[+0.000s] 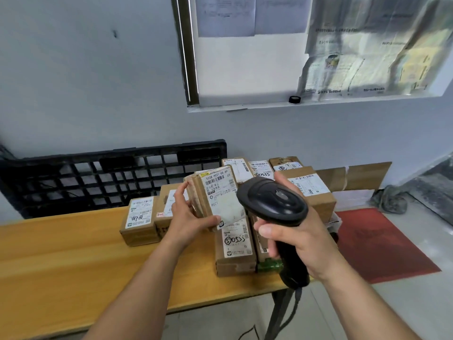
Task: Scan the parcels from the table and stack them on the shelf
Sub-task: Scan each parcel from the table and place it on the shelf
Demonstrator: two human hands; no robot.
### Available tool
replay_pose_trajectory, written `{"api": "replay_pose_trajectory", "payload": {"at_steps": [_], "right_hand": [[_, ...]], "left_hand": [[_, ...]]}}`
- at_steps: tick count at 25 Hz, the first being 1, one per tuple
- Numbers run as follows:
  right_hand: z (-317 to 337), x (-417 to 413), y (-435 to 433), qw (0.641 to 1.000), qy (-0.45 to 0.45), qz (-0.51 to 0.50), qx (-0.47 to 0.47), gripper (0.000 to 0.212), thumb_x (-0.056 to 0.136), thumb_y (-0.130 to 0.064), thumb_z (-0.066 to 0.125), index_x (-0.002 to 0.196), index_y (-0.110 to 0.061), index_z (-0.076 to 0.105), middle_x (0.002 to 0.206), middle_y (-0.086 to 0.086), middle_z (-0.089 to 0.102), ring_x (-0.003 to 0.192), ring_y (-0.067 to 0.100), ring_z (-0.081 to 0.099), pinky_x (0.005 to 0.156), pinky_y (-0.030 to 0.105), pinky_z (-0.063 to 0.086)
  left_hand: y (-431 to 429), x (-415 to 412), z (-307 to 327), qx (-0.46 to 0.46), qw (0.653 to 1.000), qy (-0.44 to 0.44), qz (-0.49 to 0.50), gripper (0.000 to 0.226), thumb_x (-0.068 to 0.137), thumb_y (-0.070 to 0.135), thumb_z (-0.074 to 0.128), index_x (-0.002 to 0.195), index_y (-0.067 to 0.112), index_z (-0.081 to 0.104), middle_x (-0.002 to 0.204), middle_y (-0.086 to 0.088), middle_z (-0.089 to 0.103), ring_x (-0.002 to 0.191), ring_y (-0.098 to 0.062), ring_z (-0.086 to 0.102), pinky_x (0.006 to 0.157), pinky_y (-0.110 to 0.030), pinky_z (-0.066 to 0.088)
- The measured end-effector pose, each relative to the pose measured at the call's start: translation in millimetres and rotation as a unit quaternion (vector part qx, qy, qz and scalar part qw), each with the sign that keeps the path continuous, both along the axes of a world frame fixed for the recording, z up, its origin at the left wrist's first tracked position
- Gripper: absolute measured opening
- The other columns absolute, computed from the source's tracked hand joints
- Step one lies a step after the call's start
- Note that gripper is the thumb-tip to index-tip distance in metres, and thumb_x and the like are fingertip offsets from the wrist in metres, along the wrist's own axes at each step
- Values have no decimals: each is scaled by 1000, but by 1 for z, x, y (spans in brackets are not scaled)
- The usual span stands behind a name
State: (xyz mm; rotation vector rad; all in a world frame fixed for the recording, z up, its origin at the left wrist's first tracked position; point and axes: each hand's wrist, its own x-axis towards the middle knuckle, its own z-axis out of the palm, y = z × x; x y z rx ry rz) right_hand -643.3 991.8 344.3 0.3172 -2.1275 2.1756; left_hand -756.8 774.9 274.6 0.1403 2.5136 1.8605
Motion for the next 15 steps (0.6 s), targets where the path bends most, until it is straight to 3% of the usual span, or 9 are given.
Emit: {"api": "replay_pose_trajectory", "payload": {"at_steps": [2, 4, 11, 15], "right_hand": [[3, 6, 0, 1000, 12, 12, 11, 97, 68, -9, 77, 142, -48, 28, 63, 4, 68, 46, 24, 56, 54, 33, 53], [5, 13, 2, 1000, 17, 18, 18, 98, 69, -8, 75, 147, -41, 25, 61, 1, 67, 46, 25, 56, 56, 32, 54], [3, 31, 12, 999, 19, 23, 19, 103, 60, -26, 82, 147, -42, 30, 87, 3, 73, 46, 27, 58, 53, 36, 54], [2, 43, 17, 999, 20, 32, 30, 104, 61, -24, 83, 148, -40, 29, 92, 2, 74, 46, 27, 59, 55, 37, 55]], "left_hand": [[0, 4, 6, -8, 1000, 8, 8, 115, 62, 10, 89, 143, 39, 13, 139, -12, 36, 110, -16, 51, 68, -19, 52], [2, 9, 9, -14, 1000, 16, 17, 114, 63, 8, 88, 144, 37, 13, 140, -12, 35, 111, -18, 51, 65, -17, 51], [10, 30, 16, -10, 999, 35, 35, 115, 63, 9, 88, 146, 36, 13, 143, -10, 36, 113, -15, 48, 60, -14, 50], [10, 45, 20, 4, 998, 40, 38, 116, 63, 9, 88, 144, 41, 11, 145, -9, 34, 117, -18, 48, 70, -18, 52]]}}
